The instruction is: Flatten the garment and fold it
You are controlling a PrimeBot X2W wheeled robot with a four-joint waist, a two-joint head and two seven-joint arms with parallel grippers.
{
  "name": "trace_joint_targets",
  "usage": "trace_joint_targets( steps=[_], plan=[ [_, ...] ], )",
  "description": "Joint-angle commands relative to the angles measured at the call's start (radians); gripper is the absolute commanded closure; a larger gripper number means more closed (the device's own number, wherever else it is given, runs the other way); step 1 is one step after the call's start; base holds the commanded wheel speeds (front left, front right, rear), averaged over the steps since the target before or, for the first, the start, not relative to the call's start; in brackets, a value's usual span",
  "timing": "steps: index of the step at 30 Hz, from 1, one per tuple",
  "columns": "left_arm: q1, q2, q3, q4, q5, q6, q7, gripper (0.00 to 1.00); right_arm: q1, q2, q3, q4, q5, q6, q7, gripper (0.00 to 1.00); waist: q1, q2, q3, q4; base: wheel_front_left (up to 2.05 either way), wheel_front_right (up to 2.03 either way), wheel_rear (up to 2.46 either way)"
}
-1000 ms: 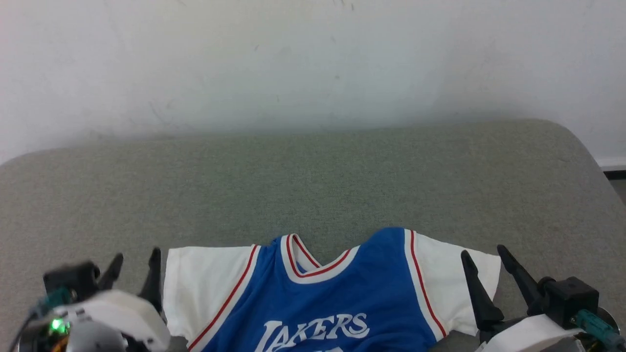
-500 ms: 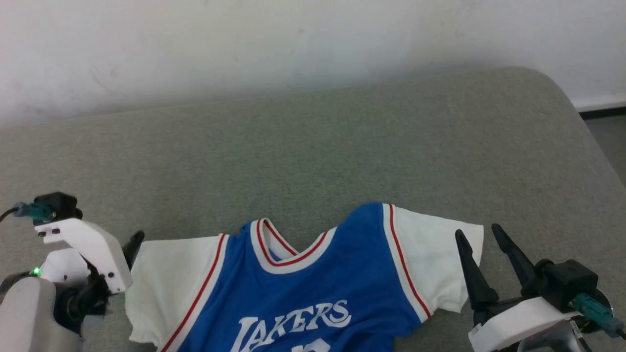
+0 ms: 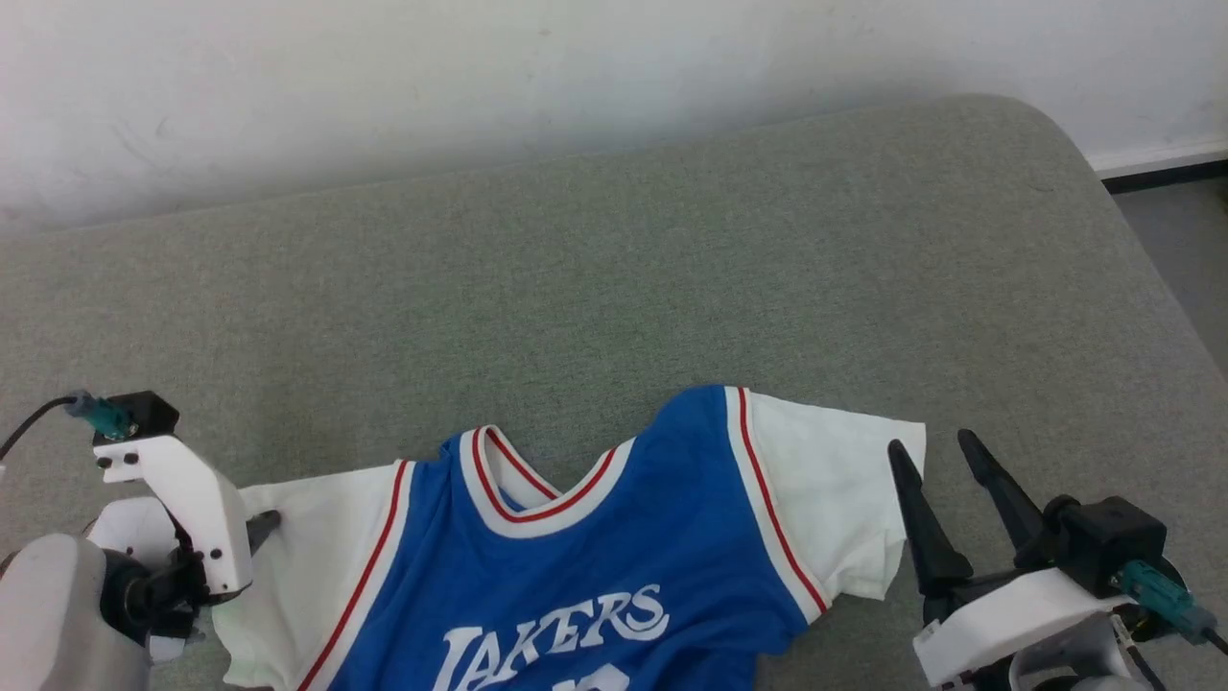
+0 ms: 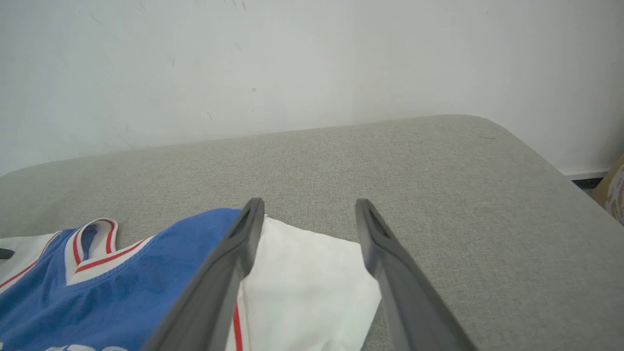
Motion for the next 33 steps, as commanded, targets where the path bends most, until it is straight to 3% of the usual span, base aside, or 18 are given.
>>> trace_joint_targets(
  steps=[1,2,10,16,23,30,31,32,33],
  plan=[
    [0.041,-0.057,-0.047,0.055,0.007,-0.01,0.008,0.87,-0.014,0.003,-0.005,0.01,0.011,-0.001,0.001,0.0,0.0002,-0.0001,-0.001,-0.002,0.0,0.0,0.0],
    [0.04,-0.06,-0.056,0.06,0.012,-0.013,0.001,1.0,-0.015,0.003,-0.01,0.016,0.016,-0.001,0.005,0.0,0.0002,-0.0001,-0.003,-0.001,0.0,0.0,0.0],
    [0.02,-0.07,-0.073,0.084,0.037,-0.012,-0.099,1.0,-0.044,0.003,-0.116,0.109,0.057,-0.001,0.098,0.0,0.0002,-0.0001,-0.03,0.024,0.0,0.0,0.0],
    [0.016,-0.078,-0.068,0.006,0.067,0.019,-0.203,1.0,-0.143,-0.075,-0.17,0.276,0.119,-0.001,0.288,0.0,0.0002,-0.0001,-0.032,0.058,0.0,0.0,0.0],
    [0.014,-0.072,-0.071,-0.151,0.081,0.04,-0.221,1.0,-0.301,-0.163,-0.085,0.456,0.21,-0.001,0.445,0.0,0.0002,-0.0001,0.001,0.103,0.0,0.0,0.0],
    [0.016,-0.061,-0.072,-0.257,0.08,0.051,-0.206,1.0,-0.423,-0.189,0.017,0.658,0.273,-0.001,0.553,0.0,0.0002,-0.0001,0.024,0.128,0.0,0.0,0.0],
    [0.018,-0.06,-0.072,-0.265,0.079,0.052,-0.206,1.0,-0.428,-0.183,0.029,0.688,0.288,-0.001,0.58,0.03,0.0002,-0.0001,0.025,0.131,0.0,0.0,0.0],
    [0.02,-0.06,-0.072,-0.272,0.078,0.053,-0.205,1.0,-0.43,-0.179,0.041,0.719,0.3,-0.001,0.611,0.52,0.0002,-0.0001,0.023,0.134,0.0,0.0,0.0],
    [0.023,-0.059,-0.073,-0.277,0.077,0.054,-0.203,1.0,-0.431,-0.178,0.055,0.744,0.308,-0.001,0.642,0.7,0.0002,-0.0001,0.021,0.136,0.0,0.0,0.0]
  ],
)
